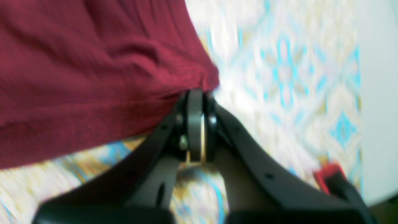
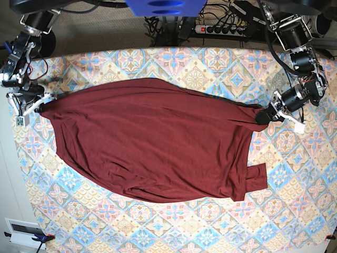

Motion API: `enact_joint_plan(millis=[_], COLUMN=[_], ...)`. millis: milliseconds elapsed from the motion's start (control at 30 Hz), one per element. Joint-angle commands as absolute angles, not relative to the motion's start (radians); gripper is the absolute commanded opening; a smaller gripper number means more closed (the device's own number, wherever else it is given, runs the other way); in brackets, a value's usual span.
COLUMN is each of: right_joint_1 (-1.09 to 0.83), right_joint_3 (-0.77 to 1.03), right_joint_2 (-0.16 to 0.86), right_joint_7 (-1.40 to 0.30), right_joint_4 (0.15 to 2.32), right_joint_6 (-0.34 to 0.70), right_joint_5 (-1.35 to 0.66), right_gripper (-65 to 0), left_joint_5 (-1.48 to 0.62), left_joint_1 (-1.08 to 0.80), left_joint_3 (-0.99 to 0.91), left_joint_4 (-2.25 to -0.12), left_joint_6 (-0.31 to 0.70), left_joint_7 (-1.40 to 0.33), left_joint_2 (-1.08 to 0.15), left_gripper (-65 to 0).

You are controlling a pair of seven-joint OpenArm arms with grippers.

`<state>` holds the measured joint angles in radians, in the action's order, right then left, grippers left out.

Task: Layout the t-shirt on the table in an organized manner, then fold the t-shirt properly
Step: 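Lift the shirt with both grippers and fold it toward the hem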

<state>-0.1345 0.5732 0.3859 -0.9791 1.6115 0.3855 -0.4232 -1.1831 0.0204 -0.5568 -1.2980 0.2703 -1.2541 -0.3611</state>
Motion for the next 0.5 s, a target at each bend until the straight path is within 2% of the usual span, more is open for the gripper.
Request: enact_joint_plan(millis=[0, 467], right_joint_1=[-0.119, 0.021], right_joint_3=[0.581, 0.581], right_joint_2=[0.409, 0.409], right_joint_7=[-0.969, -0.960], right_joint_4=[1.610, 1.501], right_joint_6=[0.380, 0.380], right_joint_5=[-0.418, -0.418], right_gripper=[-65.0, -65.0], left_joint_5=[-1.208, -1.207], left_joint_1=[0.054, 0.116], left_joint_3=[-0.564, -0.567], left_joint_4=[-1.307, -1.265], left_joint_6=[0.275, 0.274], left_joint_7=[-1.231, -1.098], left_joint_2=[-0.381, -0.375], left_gripper=[-65.0, -65.0])
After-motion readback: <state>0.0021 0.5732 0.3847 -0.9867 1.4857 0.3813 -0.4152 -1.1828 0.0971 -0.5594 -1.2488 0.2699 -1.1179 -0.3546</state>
